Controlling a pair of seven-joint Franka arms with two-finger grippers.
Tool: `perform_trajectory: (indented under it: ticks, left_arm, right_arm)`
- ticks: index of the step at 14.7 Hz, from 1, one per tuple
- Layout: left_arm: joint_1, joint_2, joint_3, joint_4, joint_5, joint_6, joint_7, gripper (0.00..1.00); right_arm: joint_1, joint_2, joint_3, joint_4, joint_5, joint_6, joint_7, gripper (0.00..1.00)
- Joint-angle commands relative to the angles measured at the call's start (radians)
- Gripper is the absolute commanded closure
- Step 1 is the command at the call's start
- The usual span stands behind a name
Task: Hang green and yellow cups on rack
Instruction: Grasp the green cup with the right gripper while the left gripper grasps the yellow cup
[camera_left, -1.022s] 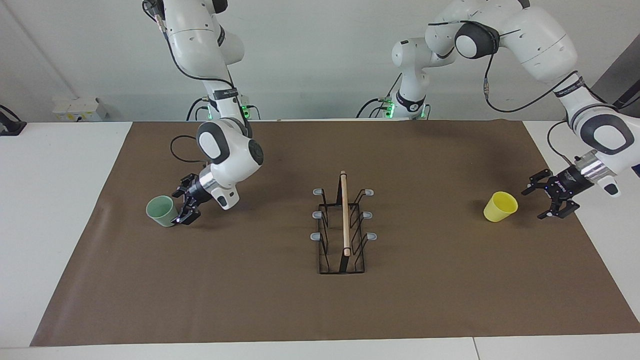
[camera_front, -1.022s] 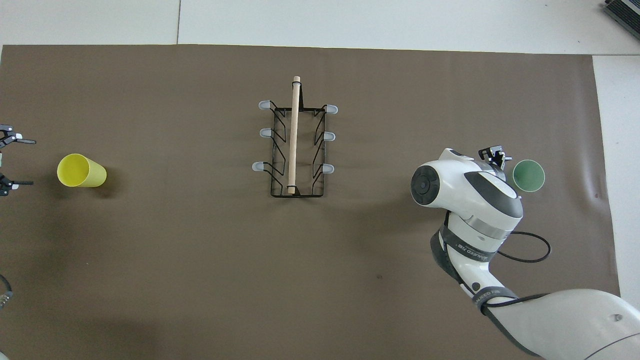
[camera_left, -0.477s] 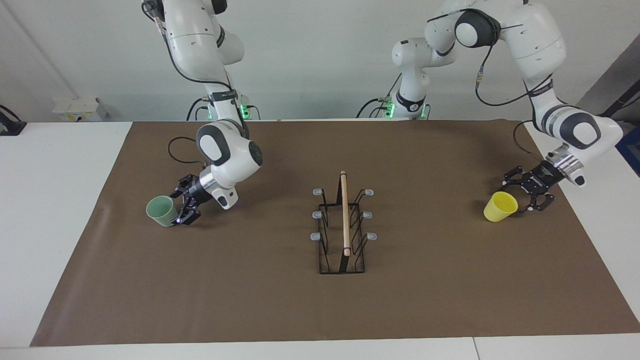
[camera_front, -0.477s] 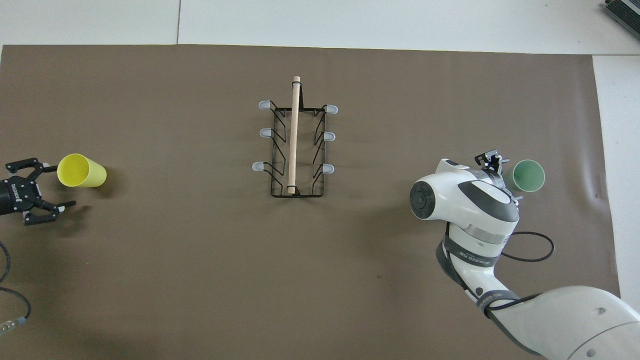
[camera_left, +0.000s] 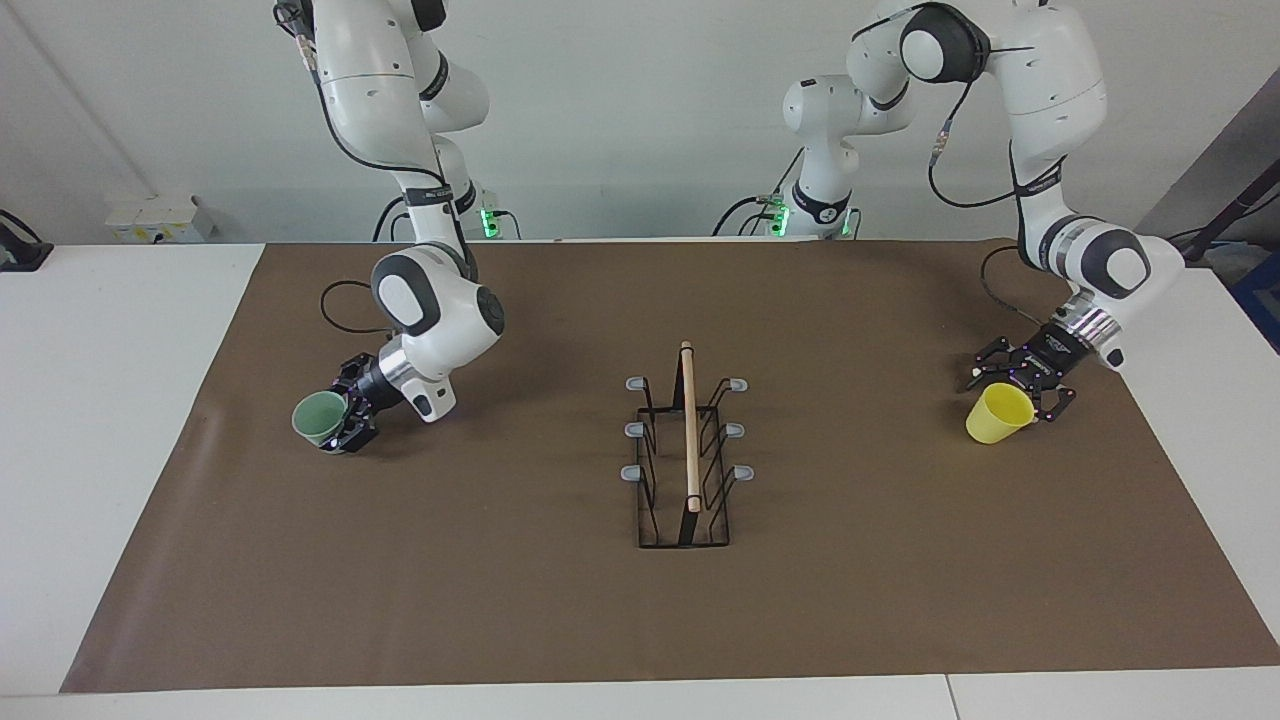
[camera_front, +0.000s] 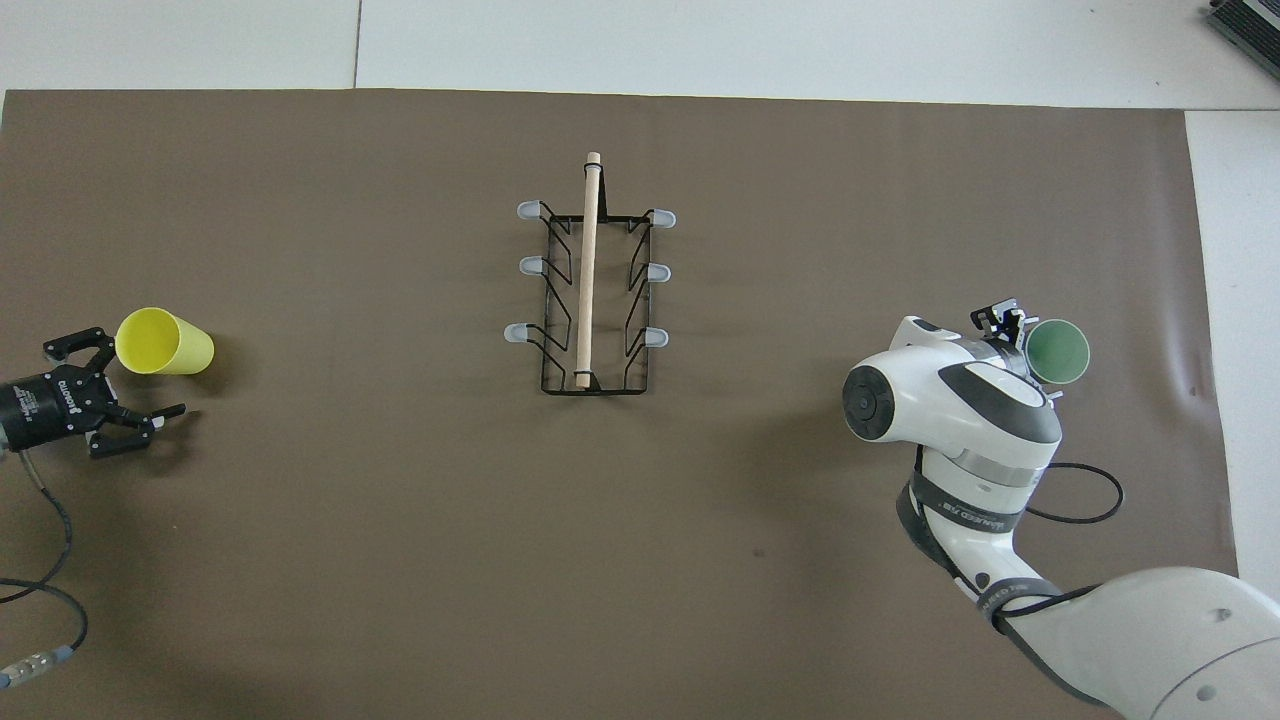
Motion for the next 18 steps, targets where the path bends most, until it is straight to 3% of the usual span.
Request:
perform_trajectory:
  ticks: [1, 2, 3, 4, 9, 14, 18]
  left_arm:
    - [-0.021, -0.038, 0.003, -0.038, -0.055, 0.037, -0.017, 0.00]
    - [-0.023, -0.038, 0.002, -0.039, -0.069, 0.040, -0.016, 0.00]
    - [-0.027, -0.038, 0.000, -0.038, -0.080, 0.055, -0.017, 0.00]
    - [-0.028, -0.039, -0.001, -0.036, -0.080, 0.047, -0.017, 0.00]
    - [-0.058, -0.039, -0.007, -0.042, -0.129, 0.073, -0.014, 0.00]
    - [-0.075, -0.038, -0.011, -0.044, -0.158, 0.101, -0.014, 0.00]
    - [-0.089, -0.039, -0.011, -0.049, -0.158, 0.106, -0.011, 0.00]
  right_arm:
    - [-0.008, 0.001, 0.006, -0.019, -0.039, 0.020, 0.043, 0.29]
    - [-0.006, 0.001, 0.006, -0.022, -0.039, 0.022, 0.043, 0.50]
    - [-0.006, 0.001, 0.006, -0.022, -0.039, 0.023, 0.045, 0.91]
    - [-0.006, 0.001, 0.006, -0.022, -0.039, 0.022, 0.054, 1.00]
    - [-0.004, -0.006, 0.007, 0.006, 0.008, 0.010, 0.077, 1.00]
    - [-0.003, -0.066, 0.009, 0.070, 0.258, 0.013, 0.045, 1.00]
    - [-0.008, -0.109, 0.009, 0.133, 0.549, 0.023, 0.003, 1.00]
